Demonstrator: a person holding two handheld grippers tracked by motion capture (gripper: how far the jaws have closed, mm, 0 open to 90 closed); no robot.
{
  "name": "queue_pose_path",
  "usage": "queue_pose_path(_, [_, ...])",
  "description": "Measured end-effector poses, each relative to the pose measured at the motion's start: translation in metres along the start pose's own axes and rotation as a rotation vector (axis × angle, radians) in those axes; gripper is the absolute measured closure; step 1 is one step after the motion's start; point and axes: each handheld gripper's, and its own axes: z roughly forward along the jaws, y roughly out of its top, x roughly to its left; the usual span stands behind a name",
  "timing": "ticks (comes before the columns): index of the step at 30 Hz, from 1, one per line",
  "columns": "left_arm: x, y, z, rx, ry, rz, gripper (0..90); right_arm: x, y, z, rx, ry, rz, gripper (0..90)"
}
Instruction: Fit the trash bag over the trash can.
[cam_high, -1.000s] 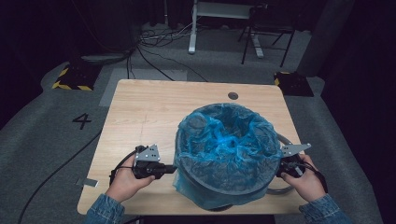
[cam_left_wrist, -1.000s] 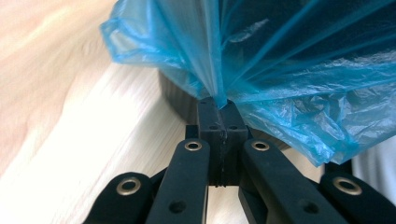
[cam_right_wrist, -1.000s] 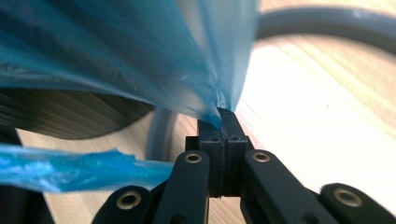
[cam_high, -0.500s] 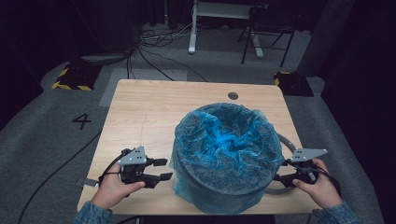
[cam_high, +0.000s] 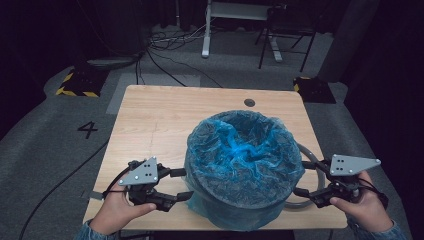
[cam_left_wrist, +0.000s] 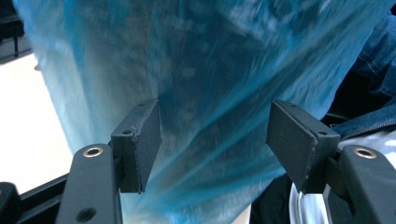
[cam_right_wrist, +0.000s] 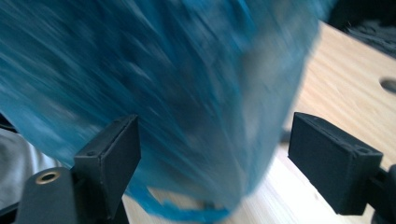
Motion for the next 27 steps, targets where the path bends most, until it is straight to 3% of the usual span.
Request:
queue_pose_path(2, [0.002, 0.004, 0.0, -0.011, 0.01, -0.005, 34.9, 0.003, 0.006, 0.002, -0.007, 0.013, -0.017, 18.9])
queue_pose_path(4, [0.006, 0.007, 0.0, -0.022, 0.02, -0.016, 34.9, 0.004, 0.011, 0.005, -0.009, 0.024, -0.034, 28.8])
queue_pose_path(5, [0.007, 0.008, 0.0, -0.03, 0.022, -0.02, 34.9, 0.004, 0.013, 0.006, -0.011, 0.034, -0.038, 38.2])
queue_pose_path(7, [0.008, 0.011, 0.0, -0.041, 0.016, -0.024, 35.5, 0.004, 0.016, 0.006, 0.001, 0.05, -0.064, 65.4])
queue_pose_path(10, [0.009, 0.016, 0.0, -0.051, 0.003, -0.026, 43.4, 0.005, 0.022, 0.004, 0.017, 0.036, -0.077, 88.4])
queue_pose_path(14, [0.009, 0.02, 0.0, -0.041, -0.001, -0.017, 64.9, 0.008, 0.027, 0.001, 0.0, 0.01, -0.065, 89.9])
queue_pose_path(17, [0.008, 0.021, 0.001, -0.035, -0.004, -0.018, 75.4, 0.009, 0.029, 0.0, -0.016, 0.006, -0.058, 90.0])
queue_pose_path(20, [0.007, 0.019, 0.003, -0.004, 0.038, 0.004, 88.7, 0.008, 0.026, 0.002, 0.002, 0.007, -0.047, 90.0])
queue_pose_path(27, [0.01, 0.007, 0.013, 0.068, 0.058, -0.003, 90.0, 0.003, 0.012, 0.016, 0.06, 0.028, -0.01, 90.0])
